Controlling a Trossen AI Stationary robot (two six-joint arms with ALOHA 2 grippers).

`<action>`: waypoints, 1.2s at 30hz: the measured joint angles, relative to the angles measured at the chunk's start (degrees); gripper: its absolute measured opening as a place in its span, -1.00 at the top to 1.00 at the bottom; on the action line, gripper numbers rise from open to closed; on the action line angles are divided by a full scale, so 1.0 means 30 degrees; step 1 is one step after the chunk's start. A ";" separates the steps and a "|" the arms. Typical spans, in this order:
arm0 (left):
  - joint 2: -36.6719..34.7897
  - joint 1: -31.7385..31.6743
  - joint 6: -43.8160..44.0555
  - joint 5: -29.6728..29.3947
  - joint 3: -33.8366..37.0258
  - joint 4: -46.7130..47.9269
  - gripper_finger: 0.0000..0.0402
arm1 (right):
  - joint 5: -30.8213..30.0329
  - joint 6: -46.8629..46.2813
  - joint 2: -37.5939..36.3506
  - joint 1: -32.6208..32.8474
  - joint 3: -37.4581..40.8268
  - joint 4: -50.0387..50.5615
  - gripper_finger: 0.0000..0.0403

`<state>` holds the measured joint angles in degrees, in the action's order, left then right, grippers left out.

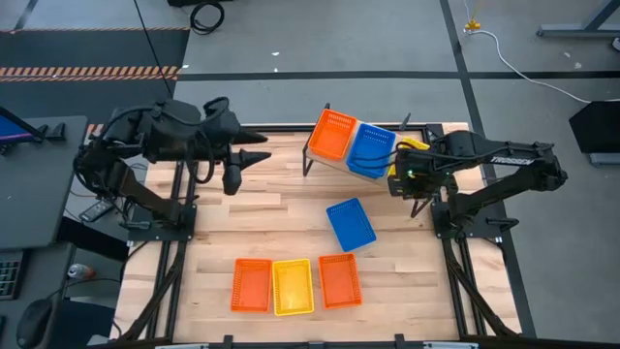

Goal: Stack baskets on shelf by color
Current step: Stack the right orange basket on the orange basket on the shelf

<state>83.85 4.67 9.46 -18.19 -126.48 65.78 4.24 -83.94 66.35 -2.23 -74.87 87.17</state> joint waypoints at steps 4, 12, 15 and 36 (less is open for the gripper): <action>0.0275 0.0000 0.0789 -0.0008 0.0000 0.1027 0.14 | 0.0621 0.0018 -0.0176 0.1309 0.0000 -0.1186 0.24; 0.1294 0.0000 0.2180 0.0299 0.0782 0.1089 0.14 | -0.1696 0.3703 0.0263 0.3657 -0.0007 -0.9520 0.24; 0.1907 0.0000 0.2642 0.0935 0.0809 0.1064 0.14 | -0.2062 0.6207 0.0596 0.4307 0.0000 -1.2786 0.24; 0.3807 -0.0822 0.4744 0.9536 0.0802 -0.2924 0.14 | 0.1608 1.0976 0.2757 0.4872 0.0000 -0.9638 0.24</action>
<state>95.27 2.20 23.70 10.41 -124.07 57.01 9.06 -51.02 74.62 12.38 -74.87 58.25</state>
